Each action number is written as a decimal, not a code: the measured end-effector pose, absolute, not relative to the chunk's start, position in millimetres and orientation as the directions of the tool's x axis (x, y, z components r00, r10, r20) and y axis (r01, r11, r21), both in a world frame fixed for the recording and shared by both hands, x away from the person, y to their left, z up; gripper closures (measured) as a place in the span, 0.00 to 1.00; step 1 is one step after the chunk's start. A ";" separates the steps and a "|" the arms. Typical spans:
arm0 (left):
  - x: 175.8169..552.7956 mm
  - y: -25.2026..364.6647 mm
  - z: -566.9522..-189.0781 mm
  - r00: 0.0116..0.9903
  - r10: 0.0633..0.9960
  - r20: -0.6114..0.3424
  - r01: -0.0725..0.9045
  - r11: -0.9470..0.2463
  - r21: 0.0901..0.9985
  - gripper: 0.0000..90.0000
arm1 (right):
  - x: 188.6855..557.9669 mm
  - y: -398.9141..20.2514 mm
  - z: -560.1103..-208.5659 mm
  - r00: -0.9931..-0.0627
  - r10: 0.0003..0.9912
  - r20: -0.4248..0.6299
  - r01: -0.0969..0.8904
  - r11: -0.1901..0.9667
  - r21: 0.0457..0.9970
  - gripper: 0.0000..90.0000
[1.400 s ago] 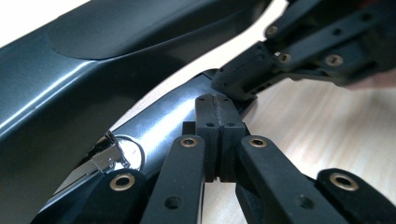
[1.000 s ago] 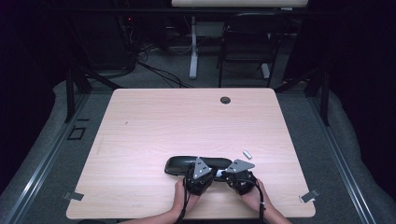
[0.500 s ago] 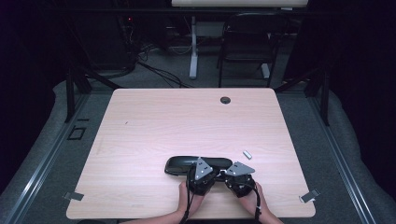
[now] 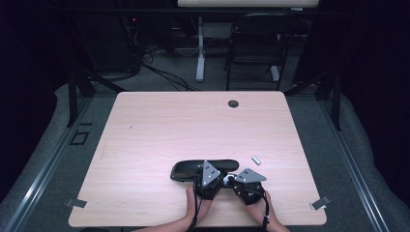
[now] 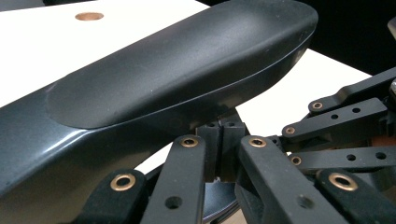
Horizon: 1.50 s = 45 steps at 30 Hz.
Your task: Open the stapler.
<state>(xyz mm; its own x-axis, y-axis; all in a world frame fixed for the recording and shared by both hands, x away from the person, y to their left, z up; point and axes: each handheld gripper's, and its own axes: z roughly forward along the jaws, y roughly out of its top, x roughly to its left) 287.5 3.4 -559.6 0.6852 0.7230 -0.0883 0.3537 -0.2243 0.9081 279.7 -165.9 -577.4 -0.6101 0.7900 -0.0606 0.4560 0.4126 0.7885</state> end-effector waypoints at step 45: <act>290.3 20.2 -535.4 0.683 0.720 -0.121 0.353 -0.180 0.918 1.00 | 285.9 -164.6 -571.4 -0.627 0.778 -0.049 0.487 0.440 0.754 1.00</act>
<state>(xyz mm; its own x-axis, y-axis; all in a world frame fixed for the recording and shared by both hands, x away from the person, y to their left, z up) 290.3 20.2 -535.4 0.6828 0.7205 -0.1213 0.3528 -0.1797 0.9183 285.9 -164.6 -571.4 -0.6265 0.7778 -0.0491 0.4870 0.4400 0.7545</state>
